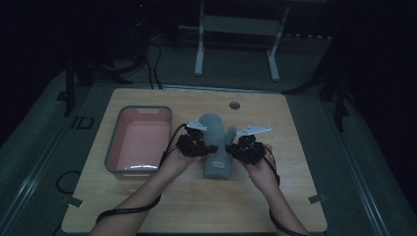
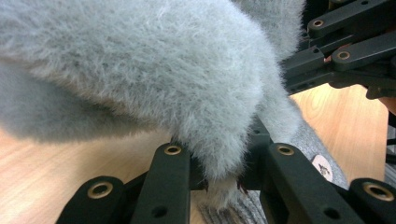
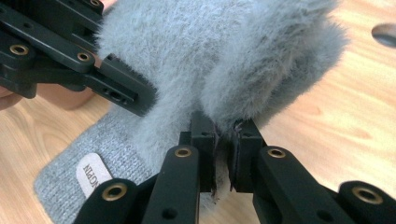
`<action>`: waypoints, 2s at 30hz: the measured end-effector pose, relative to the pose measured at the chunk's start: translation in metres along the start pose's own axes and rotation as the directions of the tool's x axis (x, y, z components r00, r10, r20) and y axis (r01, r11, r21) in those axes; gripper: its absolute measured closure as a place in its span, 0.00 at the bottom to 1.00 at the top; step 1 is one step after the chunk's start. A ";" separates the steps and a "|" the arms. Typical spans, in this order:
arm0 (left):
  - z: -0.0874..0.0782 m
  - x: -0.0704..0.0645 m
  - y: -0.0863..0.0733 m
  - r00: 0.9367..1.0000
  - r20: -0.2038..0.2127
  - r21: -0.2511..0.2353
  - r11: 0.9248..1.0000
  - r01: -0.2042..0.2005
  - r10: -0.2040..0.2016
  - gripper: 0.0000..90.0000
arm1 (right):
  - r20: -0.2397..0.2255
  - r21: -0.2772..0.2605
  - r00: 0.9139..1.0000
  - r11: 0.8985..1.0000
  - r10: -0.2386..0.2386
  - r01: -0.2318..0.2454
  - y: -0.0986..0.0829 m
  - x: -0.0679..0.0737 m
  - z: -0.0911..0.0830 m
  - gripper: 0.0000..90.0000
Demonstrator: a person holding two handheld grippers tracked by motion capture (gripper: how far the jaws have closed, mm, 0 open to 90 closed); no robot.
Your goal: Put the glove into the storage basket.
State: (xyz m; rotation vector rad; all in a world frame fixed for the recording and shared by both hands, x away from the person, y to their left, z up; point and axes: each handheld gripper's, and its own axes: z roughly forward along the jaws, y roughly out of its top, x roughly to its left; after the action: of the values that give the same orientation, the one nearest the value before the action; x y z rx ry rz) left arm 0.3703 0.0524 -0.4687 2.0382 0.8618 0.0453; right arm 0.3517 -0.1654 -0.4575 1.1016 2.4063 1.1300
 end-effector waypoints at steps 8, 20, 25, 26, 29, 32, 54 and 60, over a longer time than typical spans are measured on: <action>-0.026 0.010 0.011 0.999 -0.033 -0.013 1.000 -0.012 0.012 0.87 | -0.023 -0.028 1.000 0.999 -0.018 0.017 0.024 0.008 0.002 0.92; -0.078 0.030 0.025 0.990 -0.136 -0.018 0.999 -0.035 0.032 0.87 | -0.033 -0.059 0.997 0.996 -0.068 0.066 0.077 0.038 0.017 0.92; -0.102 0.046 0.022 0.980 -0.198 -0.007 1.000 -0.025 0.023 0.87 | -0.042 -0.057 0.994 0.993 -0.104 0.102 0.102 0.058 0.029 0.92; -0.107 0.050 0.021 0.979 -0.204 -0.005 1.000 -0.015 0.014 0.87 | -0.043 -0.052 0.993 0.993 -0.112 0.110 0.107 0.064 0.034 0.92; -0.122 0.058 0.016 0.973 -0.229 -0.006 1.000 -0.002 0.001 0.87 | -0.064 -0.050 0.990 0.991 -0.128 0.125 0.120 0.076 0.046 0.92; -0.138 0.066 0.009 0.968 -0.250 -0.017 1.000 0.016 -0.020 0.87 | -0.082 -0.048 0.987 0.990 -0.136 0.132 0.131 0.088 0.054 0.92; -0.134 0.138 -0.065 0.923 -0.338 0.118 0.965 0.233 -0.182 0.86 | -0.104 0.190 0.983 0.967 -0.151 0.169 0.136 0.145 0.169 0.92; -0.116 0.155 -0.078 0.910 -0.340 0.181 0.933 0.312 -0.238 0.86 | -0.093 0.298 0.982 0.937 -0.163 0.184 0.127 0.155 0.197 0.91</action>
State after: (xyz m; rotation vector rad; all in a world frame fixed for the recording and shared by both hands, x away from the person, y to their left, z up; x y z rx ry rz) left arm 0.4048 0.2559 -0.5012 2.1354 1.4099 0.1176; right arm 0.4143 0.1075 -0.4818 0.9209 2.7357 0.7658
